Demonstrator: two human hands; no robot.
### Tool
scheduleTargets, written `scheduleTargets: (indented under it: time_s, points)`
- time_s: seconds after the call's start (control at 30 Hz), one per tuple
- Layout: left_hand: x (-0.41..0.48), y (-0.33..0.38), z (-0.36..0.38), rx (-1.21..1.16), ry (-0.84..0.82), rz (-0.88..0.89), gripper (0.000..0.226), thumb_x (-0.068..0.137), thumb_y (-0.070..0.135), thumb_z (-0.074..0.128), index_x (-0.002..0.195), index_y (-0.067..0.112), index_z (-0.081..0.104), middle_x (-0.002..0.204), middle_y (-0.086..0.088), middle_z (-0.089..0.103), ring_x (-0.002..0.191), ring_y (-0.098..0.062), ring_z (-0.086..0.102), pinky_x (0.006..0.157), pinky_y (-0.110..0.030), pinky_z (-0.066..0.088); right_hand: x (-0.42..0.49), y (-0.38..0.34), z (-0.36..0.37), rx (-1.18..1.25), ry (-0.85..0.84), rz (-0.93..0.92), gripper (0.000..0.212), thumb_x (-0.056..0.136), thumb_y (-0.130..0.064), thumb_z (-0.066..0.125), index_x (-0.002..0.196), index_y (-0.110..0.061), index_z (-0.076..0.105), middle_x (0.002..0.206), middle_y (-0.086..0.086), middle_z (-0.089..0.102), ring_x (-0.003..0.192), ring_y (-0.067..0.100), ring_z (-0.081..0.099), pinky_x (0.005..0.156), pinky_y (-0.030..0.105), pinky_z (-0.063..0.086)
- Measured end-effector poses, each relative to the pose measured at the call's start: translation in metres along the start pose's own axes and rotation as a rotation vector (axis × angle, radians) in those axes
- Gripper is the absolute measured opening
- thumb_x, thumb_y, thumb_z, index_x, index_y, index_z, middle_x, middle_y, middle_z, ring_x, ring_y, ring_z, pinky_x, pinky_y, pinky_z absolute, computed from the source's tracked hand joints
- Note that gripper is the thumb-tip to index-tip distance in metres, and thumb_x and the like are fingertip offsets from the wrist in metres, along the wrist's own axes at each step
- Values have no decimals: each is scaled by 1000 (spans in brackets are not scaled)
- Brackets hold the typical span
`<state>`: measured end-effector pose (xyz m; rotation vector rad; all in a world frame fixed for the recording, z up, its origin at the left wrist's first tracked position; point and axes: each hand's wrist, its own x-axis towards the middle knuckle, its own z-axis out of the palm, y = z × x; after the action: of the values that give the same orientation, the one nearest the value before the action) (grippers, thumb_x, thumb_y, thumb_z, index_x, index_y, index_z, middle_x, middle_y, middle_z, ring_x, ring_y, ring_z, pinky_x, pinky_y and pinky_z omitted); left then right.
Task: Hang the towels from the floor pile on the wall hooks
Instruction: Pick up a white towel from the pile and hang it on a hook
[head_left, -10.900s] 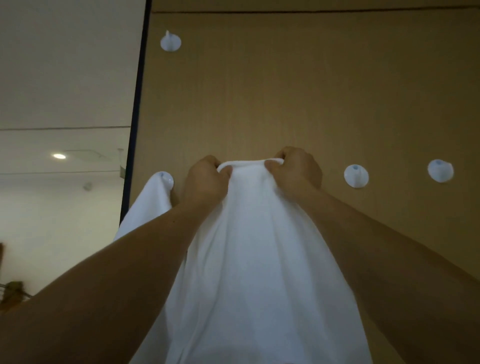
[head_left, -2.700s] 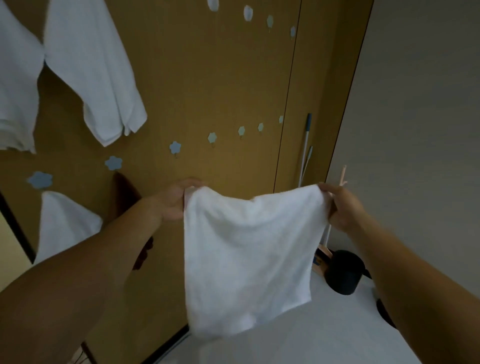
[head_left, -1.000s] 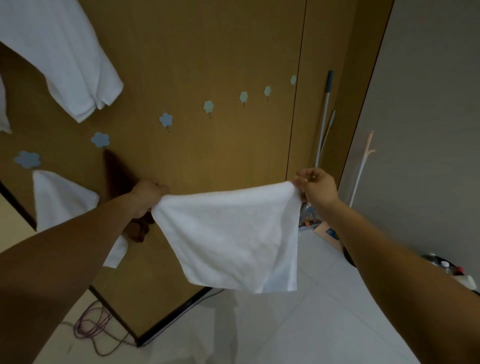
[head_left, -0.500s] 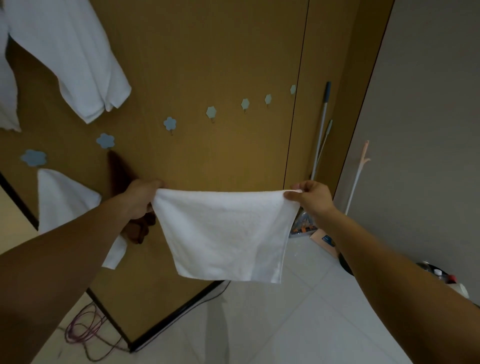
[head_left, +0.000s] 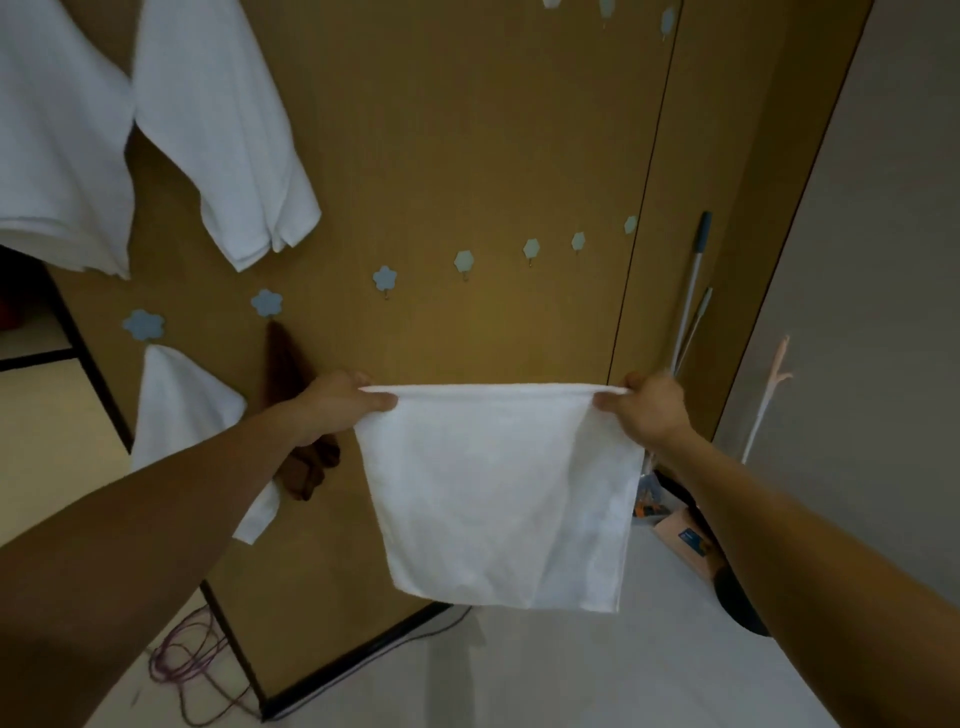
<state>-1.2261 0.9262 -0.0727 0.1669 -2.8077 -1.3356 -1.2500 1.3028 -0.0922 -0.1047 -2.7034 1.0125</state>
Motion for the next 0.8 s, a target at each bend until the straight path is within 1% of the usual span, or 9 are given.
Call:
scheduleTargets:
  time_s: [0.1,0.2,0.27,0.33,0.43,0.53,0.63,0.73,0.8]
  points:
    - [-3,23,7,-34,216,147,14,89,25,62,85,12,63,86,0,63,86,-22,62,63,-23,44,9,-18,1,42,98,-131,36,93,-31,58,120,-7,60,128,11,50,119,31,50,98,43,46]
    - [-6,44,14,-156,432,178,9,89,22,60,86,13,58,79,8,58,78,-14,56,58,-17,38,12,-45,3,272,161,-158,21,94,-27,55,107,-12,55,92,1,58,87,23,60,70,37,50]
    - [-5,52,15,-311,483,152,18,87,19,61,101,8,61,92,0,62,88,-20,60,71,-25,47,16,-61,7,450,156,-136,11,94,-25,52,102,-18,47,86,-6,51,77,13,53,64,30,47]
    - [-3,57,11,-428,510,159,22,87,13,60,107,5,57,98,-6,62,92,-24,60,78,-33,51,21,-76,11,583,78,-153,13,96,-24,49,109,-22,47,93,-10,51,84,10,53,64,22,41]
    - [5,66,-1,-431,536,207,12,91,8,50,98,17,48,89,1,53,75,-10,52,62,-18,44,33,-95,15,546,-173,-287,32,84,-47,69,107,-28,57,104,-14,57,95,9,57,72,23,45]
    - [21,76,-19,-481,542,211,14,97,9,43,102,19,52,93,6,53,80,-7,51,62,-11,41,54,-118,19,369,-359,-420,38,64,-45,87,94,-31,68,97,-14,67,81,2,63,60,13,48]
    - [40,84,-40,-424,473,288,11,96,23,53,86,21,57,87,10,58,88,-10,54,67,-12,40,83,-147,28,412,-333,-438,22,71,-39,84,77,-21,73,80,-2,73,70,13,65,62,29,47]
    - [60,93,-66,-162,333,326,32,70,58,74,86,32,64,87,19,63,83,0,60,62,-9,42,113,-183,36,577,-189,-416,23,80,-44,74,78,-21,73,78,-6,72,68,7,64,59,19,46]
    - [82,96,-86,62,309,323,46,55,72,75,84,38,64,88,19,64,81,2,60,63,-13,43,130,-209,43,681,-169,-436,19,85,-42,70,82,-25,75,82,-10,74,71,1,65,59,13,46]
